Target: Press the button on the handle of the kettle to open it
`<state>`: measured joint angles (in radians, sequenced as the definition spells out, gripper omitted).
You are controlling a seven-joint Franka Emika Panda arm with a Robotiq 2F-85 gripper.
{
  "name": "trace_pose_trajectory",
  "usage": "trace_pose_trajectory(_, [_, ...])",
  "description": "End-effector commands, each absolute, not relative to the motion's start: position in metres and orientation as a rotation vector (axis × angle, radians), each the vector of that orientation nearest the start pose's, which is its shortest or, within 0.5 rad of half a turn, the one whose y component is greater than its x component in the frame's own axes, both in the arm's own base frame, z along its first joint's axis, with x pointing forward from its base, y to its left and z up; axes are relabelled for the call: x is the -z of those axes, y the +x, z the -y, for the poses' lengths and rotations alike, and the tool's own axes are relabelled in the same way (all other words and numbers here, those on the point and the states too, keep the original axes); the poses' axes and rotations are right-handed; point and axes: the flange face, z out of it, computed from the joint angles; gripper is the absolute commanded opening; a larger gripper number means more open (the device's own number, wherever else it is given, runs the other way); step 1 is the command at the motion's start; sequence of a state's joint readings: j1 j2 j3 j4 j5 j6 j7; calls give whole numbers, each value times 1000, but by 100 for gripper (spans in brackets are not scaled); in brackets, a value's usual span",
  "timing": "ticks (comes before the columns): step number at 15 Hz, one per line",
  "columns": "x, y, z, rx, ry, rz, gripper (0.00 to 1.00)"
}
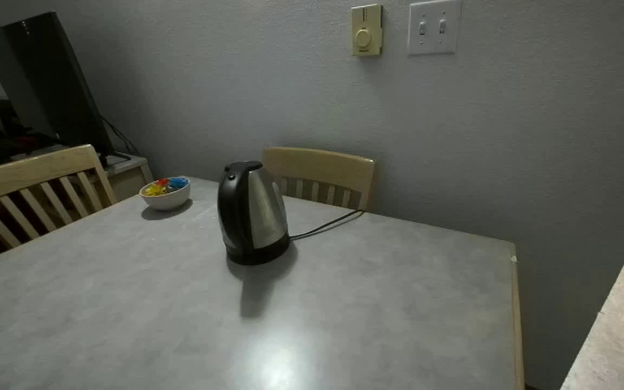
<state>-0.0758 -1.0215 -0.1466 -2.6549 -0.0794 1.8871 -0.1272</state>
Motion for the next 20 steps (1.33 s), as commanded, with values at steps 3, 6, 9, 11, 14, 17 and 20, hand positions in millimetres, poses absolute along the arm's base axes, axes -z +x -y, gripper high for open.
trace_pose_trajectory(3, [-542, 271, 75, 411, -3101, -29, 100])
trace_pose_trajectory(6, [-547, 286, 75, 509, -3077, 57, 100])
trace_pose_trajectory(9, [-552, 313, 78, 745, -2980, 159, 100])
trace_pose_trajectory(11, [-552, 336, 83, 899, -2880, 168, 100])
trace_pose_trajectory(14, [-542, 370, 88, 1052, -2711, 198, 100])
trace_pose_trajectory(17, [-528, 400, 86, 1055, -2615, 258, 100])
trace_pose_trajectory(20, [-522, 427, 81, 992, -2625, 320, 100])
